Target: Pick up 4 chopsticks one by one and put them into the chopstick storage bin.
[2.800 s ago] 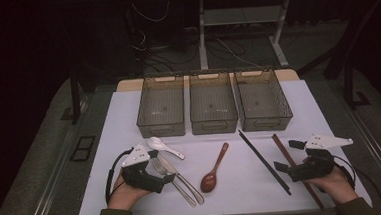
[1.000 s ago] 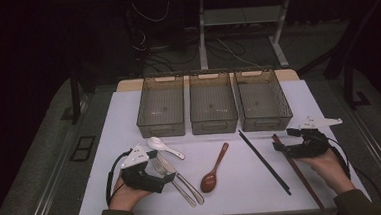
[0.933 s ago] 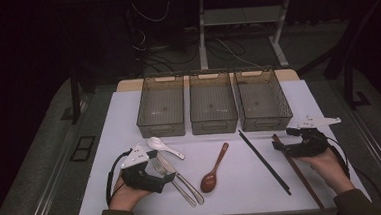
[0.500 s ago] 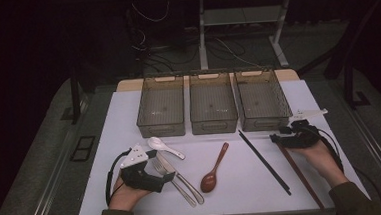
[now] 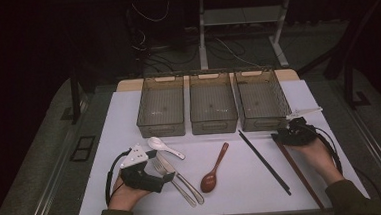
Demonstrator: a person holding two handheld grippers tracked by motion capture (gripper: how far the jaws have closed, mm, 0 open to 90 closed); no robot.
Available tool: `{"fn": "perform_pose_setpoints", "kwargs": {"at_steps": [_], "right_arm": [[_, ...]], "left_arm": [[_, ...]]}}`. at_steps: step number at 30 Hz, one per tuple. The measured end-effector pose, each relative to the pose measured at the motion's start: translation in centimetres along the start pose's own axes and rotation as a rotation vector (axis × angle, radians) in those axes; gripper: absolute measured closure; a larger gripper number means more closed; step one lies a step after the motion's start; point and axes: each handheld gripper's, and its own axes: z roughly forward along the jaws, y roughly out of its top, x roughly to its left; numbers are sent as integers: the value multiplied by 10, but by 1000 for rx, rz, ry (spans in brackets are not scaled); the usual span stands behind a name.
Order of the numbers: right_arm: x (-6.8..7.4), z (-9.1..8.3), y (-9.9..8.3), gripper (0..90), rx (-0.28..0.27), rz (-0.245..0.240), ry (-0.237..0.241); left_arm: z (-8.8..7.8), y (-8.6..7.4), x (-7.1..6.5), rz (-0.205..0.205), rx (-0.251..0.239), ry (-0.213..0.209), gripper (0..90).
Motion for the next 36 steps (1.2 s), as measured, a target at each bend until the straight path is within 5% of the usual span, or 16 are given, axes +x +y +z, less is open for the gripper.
{"fn": "perform_pose_setpoints", "kwargs": {"at_steps": [36], "right_arm": [[3,7,-1,717,51,-25,-26]], "left_arm": [[1,-2,1,-2,10,-4,23]]}}
